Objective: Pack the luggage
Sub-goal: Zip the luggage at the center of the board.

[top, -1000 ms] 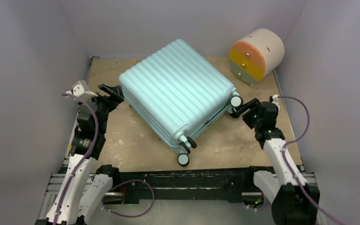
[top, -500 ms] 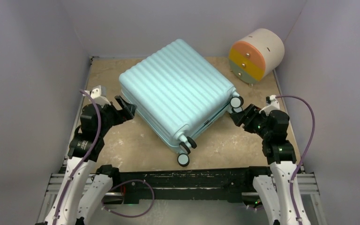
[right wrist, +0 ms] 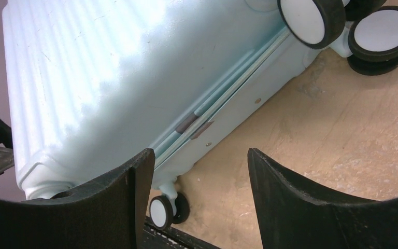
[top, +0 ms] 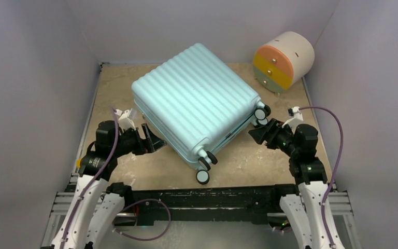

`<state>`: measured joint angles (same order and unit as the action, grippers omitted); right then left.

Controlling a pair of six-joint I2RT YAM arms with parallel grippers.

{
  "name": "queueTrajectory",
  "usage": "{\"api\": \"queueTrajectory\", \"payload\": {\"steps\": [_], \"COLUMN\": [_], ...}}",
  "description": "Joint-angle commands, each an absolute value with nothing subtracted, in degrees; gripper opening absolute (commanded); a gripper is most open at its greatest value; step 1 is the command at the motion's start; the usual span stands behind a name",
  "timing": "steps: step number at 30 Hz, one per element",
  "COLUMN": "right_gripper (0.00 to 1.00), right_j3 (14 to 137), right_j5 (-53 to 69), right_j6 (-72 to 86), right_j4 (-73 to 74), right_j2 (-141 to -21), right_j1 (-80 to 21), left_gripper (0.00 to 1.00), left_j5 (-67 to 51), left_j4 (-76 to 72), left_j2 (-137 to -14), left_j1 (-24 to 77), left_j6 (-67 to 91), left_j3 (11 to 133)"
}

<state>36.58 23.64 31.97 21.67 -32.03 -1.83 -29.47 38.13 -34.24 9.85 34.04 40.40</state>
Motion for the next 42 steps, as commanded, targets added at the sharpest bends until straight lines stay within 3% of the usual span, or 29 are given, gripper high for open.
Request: {"api": "queueTrajectory", "payload": {"steps": [1,4,8,13,18,22,28,34,38,42], "right_gripper": [0.69,0.69,0.69,0.69,0.69,0.69,0.68,0.68,0.68,0.68], "right_j3": [35.0,34.1,32.9,31.5,29.8,27.8,27.0,26.8,24.9,23.1], "right_j5": [24.9,24.8,25.9,26.2,27.3,28.3,29.9,30.0,30.4,31.0], "right_j6": [31.4,31.2,31.3,30.7,30.7,31.8,32.5,32.6,32.8,32.4], "right_j4": [19.5,18.9,17.9,18.0,16.8,14.1,11.9,12.0,12.3,12.7], "right_j2": [-30.7,-30.3,-29.5,-28.5,-28.4,-28.7,-30.7,-30.5,-28.8,-28.8], "right_j1": [-2.0,-2.0,-2.0,-2.0,-2.0,-2.0,-2.1,-2.1,-2.1,-2.1], "left_gripper": [0.78,0.76,0.73,0.70,0.68,0.64,0.63,0.64,0.62,0.61], "left_j5": [-31.9,-27.5,-12.2,-0.2,5.7,3.2,4.0,3.5,4.6,4.2], "left_j4": [31.5,24.9,19.7,10.9,11.4,1.7,6.7,-7.6,-20.2,-23.0], "left_j2": [-37.9,-41.1,-42.4,-29.8,-15.3,-6.4,-14.1,-23.6,-20.2,-15.0], "left_j1": [10.8,16.7,32.3,42.3,42.5,41.6,38.0,40.6,42.6,43.3], "left_j6": [35.7,38.8,43.2,50.1,49.5,47.5,49.1,47.9,50.3,42.7], "left_j3": [39.4,36.0,30.8,18.3,9.9,3.5,9.4,7.3,-4.2,-6.6]}}
